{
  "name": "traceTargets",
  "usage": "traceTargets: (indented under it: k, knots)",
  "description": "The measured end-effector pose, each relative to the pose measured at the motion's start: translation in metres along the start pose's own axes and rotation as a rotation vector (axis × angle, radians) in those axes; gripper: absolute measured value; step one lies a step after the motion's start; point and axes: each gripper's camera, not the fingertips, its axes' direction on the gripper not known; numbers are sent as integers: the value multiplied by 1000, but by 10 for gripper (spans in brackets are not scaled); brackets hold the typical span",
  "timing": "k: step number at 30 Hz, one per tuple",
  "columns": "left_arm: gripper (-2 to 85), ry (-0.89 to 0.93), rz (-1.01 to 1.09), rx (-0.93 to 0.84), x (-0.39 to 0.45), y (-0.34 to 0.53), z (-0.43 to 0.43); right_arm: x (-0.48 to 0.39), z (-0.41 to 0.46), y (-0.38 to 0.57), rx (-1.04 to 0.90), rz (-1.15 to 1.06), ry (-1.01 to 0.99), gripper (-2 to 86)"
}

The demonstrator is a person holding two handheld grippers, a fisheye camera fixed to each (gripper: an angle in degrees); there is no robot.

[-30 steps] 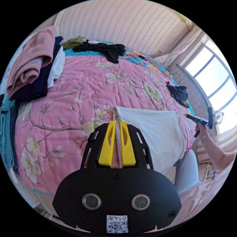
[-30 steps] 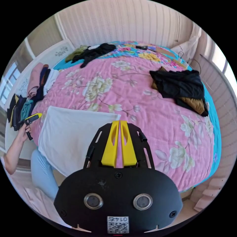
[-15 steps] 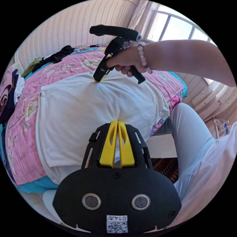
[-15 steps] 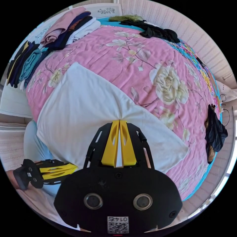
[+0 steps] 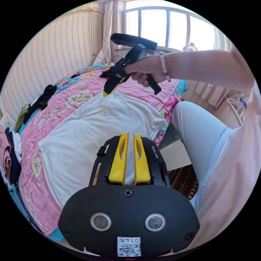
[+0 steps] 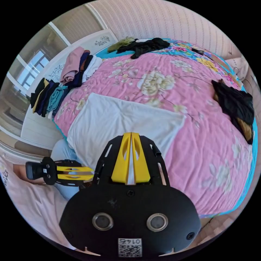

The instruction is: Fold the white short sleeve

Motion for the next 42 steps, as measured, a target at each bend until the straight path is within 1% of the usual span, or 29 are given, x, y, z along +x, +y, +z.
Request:
traceTargets:
  k: [2, 4, 8, 11, 13, 15, 18, 20, 21, 23, 24, 25, 27, 28, 30, 32, 34, 37, 38, 40, 42]
  knots:
    - [96, 40, 11, 13, 16, -12, 11, 23, -23, 59, 16, 101, 118, 16]
    - [123, 76, 38, 7, 29, -21, 22, 36, -28, 99, -15, 161, 138, 48]
    - [145, 140, 96, -32, 59, -43, 42, 56, -13, 158, -86, 295, 18, 88]
    - [157, 153, 129, -80, 75, -55, 60, 74, -1, 157, -143, 356, -33, 59]
    - [160, 149, 136, -116, 81, -60, 71, 82, 2, 155, -105, 363, -102, 34]
    - [162, 143, 132, -149, 85, -64, 80, 87, 9, 156, -122, 356, -102, 17]
    - [164, 143, 119, -179, 89, -71, 87, 95, 3, 161, -77, 337, -177, 6]
    - [165, 141, 134, -187, 95, -77, 86, 99, -10, 163, -21, 320, -286, 4]
    - [163, 138, 141, -186, 96, -78, 86, 100, -14, 163, -1, 320, -319, 3]
    - [131, 114, 122, -197, 96, -84, 83, 103, -25, 158, 53, 308, -425, 2]
    - [105, 95, 105, -203, 94, -85, 82, 102, -27, 156, 53, 297, -435, 2]
    - [53, 53, 68, -206, 89, -88, 77, 100, -29, 150, 46, 259, -446, 2]
    - [16, 19, 5, -203, 77, -91, 69, 95, -33, 141, 32, 163, -455, 0]
    - [9, 56, -34, -196, 68, -93, 63, 95, -37, 135, 17, 93, -426, 0]
    - [1, 95, -100, -164, 54, -93, 52, 106, -42, 128, 62, 68, -370, 3]
    - [-3, 102, -129, -155, 43, -93, 43, 139, -43, 118, 202, 185, -388, 14]
    - [-5, 109, -144, -146, 37, -94, 37, 162, -36, 106, 270, 264, -428, 26]
    - [-6, 113, -158, -129, 29, -94, 23, 183, -25, 82, 358, 410, -379, 94]
    - [-6, 118, -162, -124, 26, -94, 18, 189, -17, 71, 360, 466, -371, 121]
    - [-5, 122, -175, -123, 20, -95, 13, 196, -2, 54, 304, 539, -393, 121]
    - [-5, 133, -195, -120, 13, -95, 9, 196, 2, 42, 311, 564, -414, 95]
